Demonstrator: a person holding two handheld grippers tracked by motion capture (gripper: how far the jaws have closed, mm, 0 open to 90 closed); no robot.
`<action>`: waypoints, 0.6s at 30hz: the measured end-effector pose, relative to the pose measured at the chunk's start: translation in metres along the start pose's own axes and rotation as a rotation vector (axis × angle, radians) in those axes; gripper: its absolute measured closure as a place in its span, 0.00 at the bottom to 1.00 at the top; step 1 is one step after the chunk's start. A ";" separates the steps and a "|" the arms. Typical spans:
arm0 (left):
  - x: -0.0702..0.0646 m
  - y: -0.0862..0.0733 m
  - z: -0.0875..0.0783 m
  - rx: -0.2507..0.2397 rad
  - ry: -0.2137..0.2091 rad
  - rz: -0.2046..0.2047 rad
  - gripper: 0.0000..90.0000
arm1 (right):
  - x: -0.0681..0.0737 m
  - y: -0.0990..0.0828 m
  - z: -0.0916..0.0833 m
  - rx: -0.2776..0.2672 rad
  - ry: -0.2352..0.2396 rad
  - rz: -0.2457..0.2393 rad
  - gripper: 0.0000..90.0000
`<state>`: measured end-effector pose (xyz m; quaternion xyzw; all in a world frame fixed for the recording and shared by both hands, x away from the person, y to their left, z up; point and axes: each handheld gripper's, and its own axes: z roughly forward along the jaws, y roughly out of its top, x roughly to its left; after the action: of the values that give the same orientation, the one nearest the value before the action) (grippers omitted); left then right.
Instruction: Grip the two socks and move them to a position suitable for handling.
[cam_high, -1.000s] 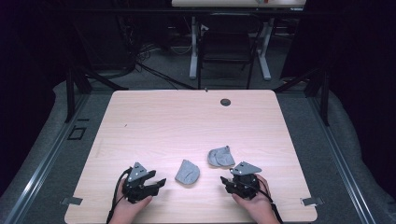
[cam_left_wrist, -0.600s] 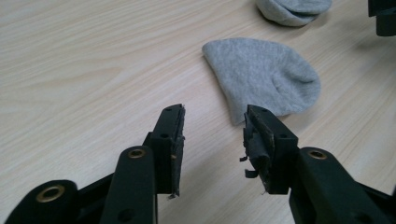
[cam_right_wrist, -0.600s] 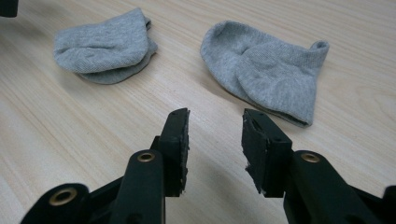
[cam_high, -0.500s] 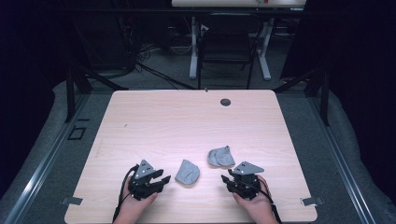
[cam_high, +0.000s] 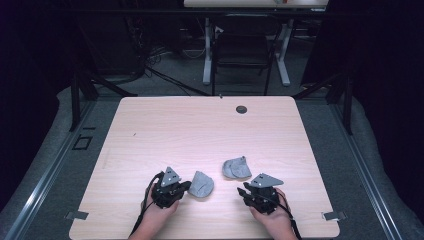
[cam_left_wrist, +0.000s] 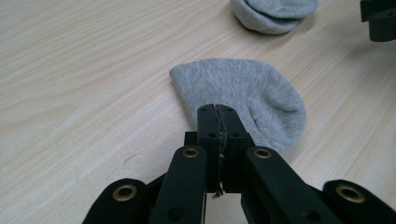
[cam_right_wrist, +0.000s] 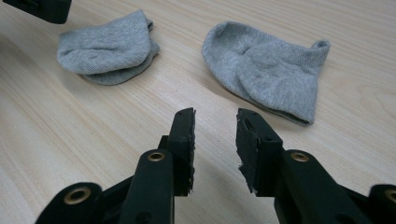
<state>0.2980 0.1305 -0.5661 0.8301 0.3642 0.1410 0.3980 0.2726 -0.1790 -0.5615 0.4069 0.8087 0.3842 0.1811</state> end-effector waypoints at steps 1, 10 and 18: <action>-0.001 -0.001 0.003 0.009 -0.003 -0.002 1.00 | 0.000 0.000 0.000 -0.005 0.002 0.000 0.75; -0.006 -0.007 0.011 0.042 -0.021 0.017 1.00 | 0.000 0.000 0.001 -0.006 0.001 0.003 0.74; -0.012 -0.006 0.011 0.042 -0.061 0.007 1.00 | -0.001 0.000 0.000 -0.006 0.007 0.005 0.74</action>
<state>0.2921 0.1179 -0.5775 0.8435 0.3516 0.1093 0.3910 0.2730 -0.1798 -0.5613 0.4072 0.8071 0.3885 0.1786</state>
